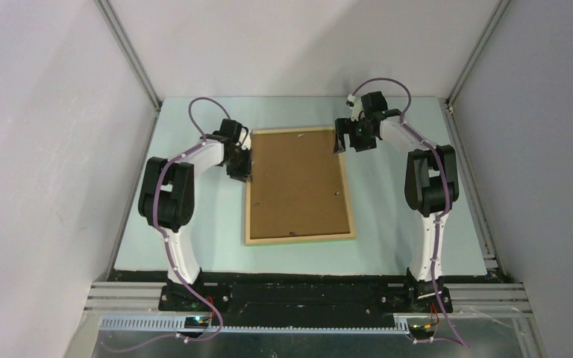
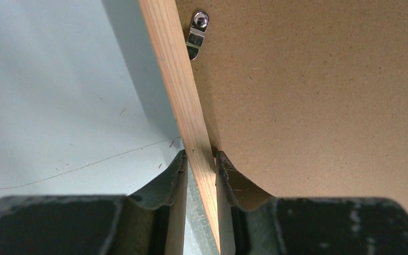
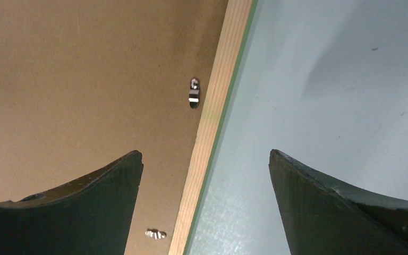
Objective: Put the photo into the frame
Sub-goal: Install the photo frame at the center of the board.
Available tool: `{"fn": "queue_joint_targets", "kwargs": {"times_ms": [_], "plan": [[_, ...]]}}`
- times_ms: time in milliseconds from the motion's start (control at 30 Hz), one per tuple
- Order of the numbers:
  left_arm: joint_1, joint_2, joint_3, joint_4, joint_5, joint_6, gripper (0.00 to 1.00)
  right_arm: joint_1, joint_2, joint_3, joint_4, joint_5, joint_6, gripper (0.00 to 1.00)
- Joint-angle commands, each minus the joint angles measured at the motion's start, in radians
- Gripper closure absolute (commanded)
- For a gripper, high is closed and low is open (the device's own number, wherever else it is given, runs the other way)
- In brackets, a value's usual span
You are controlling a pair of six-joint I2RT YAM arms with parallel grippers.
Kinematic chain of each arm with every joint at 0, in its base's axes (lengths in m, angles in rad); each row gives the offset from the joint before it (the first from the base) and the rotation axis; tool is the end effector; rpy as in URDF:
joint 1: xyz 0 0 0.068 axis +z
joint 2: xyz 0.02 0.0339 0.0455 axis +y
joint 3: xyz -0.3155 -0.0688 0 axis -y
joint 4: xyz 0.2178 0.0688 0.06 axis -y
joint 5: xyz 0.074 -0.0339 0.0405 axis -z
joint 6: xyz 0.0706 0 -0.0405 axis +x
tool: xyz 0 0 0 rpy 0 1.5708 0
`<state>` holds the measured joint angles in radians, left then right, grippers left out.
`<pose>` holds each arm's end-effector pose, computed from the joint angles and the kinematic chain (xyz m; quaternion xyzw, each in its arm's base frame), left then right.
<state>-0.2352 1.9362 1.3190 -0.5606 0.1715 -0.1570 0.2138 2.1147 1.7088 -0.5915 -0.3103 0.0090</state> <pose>0.3862 -0.1049 0.1984 0.0549 0.9758 -0.1203 0.1744 0.4681 0.1237 0.2340 -0.1403 0.9382 0.1784 0.2612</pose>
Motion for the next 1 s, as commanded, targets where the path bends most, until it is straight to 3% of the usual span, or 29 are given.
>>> {"fn": "queue_joint_targets", "kwargs": {"times_ms": [0,233,533,967], "plan": [[-0.006,0.034,-0.008,0.017,0.009,-0.012,0.86,0.004,0.051,0.084,0.013,0.03,0.038,0.08],[-0.007,0.034,-0.013,0.017,0.019,-0.021,0.99,0.016,0.148,0.207,-0.047,0.079,0.028,0.1],[-0.006,0.03,-0.011,0.017,0.038,-0.018,1.0,0.032,0.24,0.335,-0.148,0.09,-0.028,0.14],[-0.005,0.024,-0.01,0.017,0.042,-0.012,1.0,0.072,0.266,0.359,-0.178,0.181,-0.116,0.23]]}}
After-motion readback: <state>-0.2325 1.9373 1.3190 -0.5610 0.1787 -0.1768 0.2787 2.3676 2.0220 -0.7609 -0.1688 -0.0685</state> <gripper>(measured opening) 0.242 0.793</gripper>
